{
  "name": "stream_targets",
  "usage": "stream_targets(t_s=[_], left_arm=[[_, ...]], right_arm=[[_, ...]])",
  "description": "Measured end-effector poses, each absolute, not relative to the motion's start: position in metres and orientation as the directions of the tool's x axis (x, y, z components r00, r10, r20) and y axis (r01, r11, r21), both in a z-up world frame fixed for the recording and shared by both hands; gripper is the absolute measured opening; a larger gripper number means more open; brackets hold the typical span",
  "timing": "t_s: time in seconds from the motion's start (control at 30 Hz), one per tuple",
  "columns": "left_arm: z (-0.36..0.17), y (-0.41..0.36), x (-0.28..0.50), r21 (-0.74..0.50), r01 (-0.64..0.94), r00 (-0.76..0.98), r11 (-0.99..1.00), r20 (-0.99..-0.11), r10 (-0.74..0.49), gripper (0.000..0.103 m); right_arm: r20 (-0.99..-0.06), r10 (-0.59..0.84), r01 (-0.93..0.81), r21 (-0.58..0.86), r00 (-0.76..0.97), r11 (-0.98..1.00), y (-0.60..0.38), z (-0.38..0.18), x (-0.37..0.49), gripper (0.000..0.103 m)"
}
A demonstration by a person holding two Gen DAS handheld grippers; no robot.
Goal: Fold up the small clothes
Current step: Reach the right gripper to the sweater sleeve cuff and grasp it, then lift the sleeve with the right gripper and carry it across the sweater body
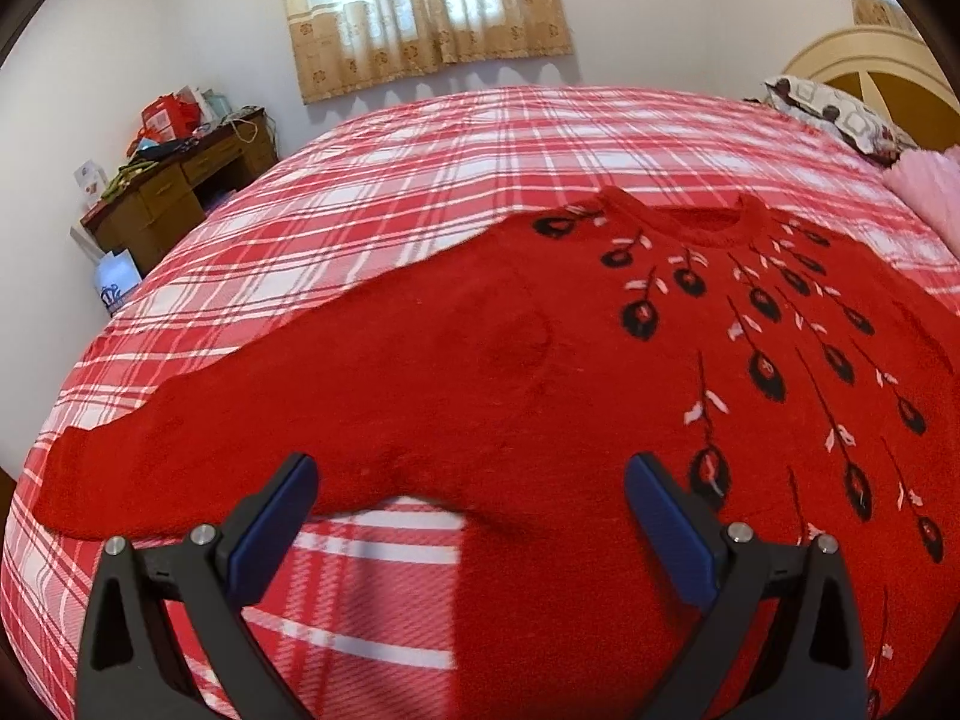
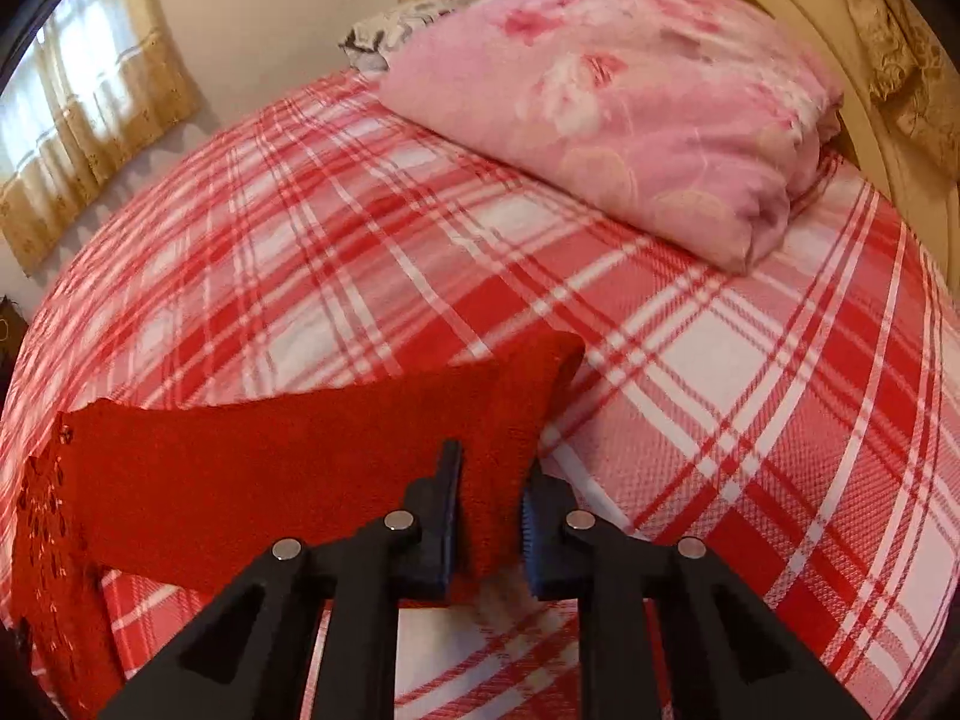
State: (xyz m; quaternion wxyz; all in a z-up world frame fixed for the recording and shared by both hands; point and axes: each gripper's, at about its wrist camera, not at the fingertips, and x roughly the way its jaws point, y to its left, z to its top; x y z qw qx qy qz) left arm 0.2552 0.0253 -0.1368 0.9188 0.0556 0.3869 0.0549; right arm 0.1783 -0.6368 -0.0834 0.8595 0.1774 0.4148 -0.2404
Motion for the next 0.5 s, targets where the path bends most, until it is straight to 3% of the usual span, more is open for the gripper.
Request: stream_targets(t_s=[0.5], left_arm=[[-0.132,0.072,0.245,0.135,-0.129,0.705,0.982,-0.684,0.186,0.103]], right_arm=[[-0.683,-0.213,0.328,0.041,0.699,0.944,-0.517,0.003,0.224,0.015]])
